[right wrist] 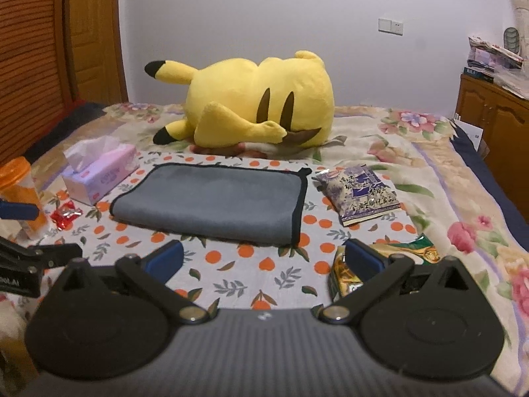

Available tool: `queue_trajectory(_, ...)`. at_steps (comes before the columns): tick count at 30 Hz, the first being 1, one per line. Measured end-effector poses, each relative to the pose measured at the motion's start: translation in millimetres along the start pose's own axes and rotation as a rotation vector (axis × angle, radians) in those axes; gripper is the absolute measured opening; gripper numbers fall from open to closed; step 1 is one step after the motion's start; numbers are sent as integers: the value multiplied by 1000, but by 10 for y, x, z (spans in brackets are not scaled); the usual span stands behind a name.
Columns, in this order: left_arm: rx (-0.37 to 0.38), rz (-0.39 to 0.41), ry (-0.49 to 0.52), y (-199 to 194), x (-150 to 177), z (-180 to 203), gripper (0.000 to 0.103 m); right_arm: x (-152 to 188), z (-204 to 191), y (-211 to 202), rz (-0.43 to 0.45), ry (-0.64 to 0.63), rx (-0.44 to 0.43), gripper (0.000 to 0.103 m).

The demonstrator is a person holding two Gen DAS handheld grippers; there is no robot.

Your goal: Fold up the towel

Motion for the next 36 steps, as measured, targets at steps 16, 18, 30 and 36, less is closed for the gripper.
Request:
queue_trajectory(16,-2,15,11,-580,4,46,103,-57,-87,-561,38,4,-1,103)
queue_trajectory(18,0,17,8,-650,11,51,103,-62,-90,-637,42,7,0,103)
queue_trajectory(30,0,23,-16,-1001,153,79,103,3,-124,-989,69,15,4,103)
queue_trajectory(36,4,16,-22,-1111,272,104,103,67,-154,-1114,80,24,2,103)
Point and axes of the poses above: each gripper's, at about its wrist camera, not at the fingertips, and y roughly the way its jaws point, z to its right, x to its underside, the point moved 10 cm from there along y, roughly the way its jaws point, and after that the axes turned 4 degrees about -x, right-handed, at the moved point
